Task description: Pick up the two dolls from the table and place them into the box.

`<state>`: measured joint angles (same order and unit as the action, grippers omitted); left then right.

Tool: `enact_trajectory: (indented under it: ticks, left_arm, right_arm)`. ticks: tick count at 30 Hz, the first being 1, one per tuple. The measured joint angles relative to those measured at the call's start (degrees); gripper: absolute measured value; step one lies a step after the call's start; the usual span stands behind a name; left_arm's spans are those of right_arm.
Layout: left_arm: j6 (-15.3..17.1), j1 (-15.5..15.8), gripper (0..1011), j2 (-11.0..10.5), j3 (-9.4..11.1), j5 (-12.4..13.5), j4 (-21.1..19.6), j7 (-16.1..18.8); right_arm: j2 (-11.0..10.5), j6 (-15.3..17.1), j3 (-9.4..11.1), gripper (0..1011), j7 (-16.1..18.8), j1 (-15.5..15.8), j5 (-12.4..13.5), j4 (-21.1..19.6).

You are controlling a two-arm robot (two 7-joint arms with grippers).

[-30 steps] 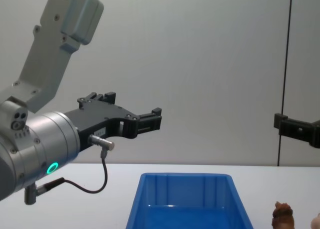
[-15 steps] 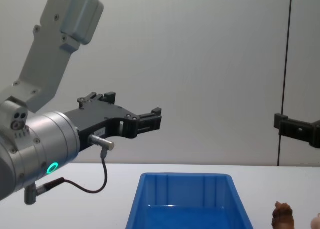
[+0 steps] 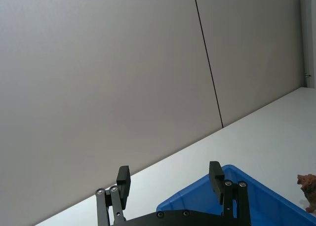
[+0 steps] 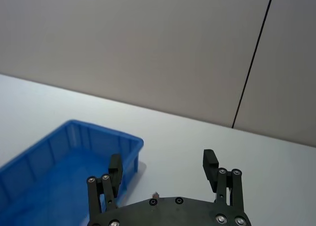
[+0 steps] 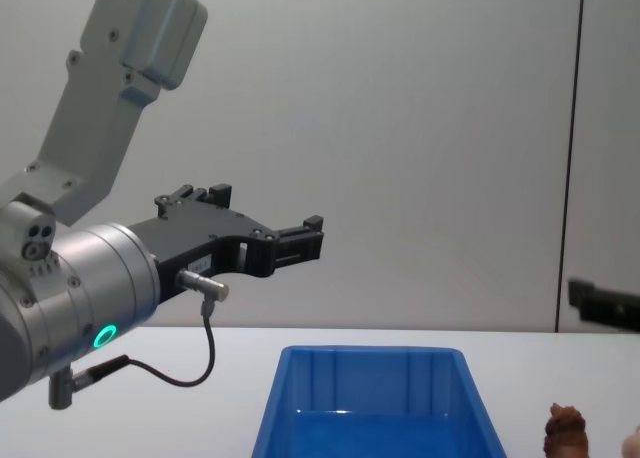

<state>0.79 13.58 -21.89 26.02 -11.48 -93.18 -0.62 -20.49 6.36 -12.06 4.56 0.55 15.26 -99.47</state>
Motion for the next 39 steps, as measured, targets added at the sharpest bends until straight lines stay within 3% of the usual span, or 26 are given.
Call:
enact_trajectory:
  ticks: [19,39]
  left_arm:
    - [0.0,0.0,1004,0.0,0.0,0.0,0.0,0.0]
    - [0.0,0.0,1003,0.0,0.0,0.0,0.0,0.0]
  right_arm:
    - [-2.4,7.8,1.3,1001,1.1,0.5,-3.7,5.6]
    - [-1.1,12.6,0.8,1001,5.0,-3.1,-4.8,13.5]
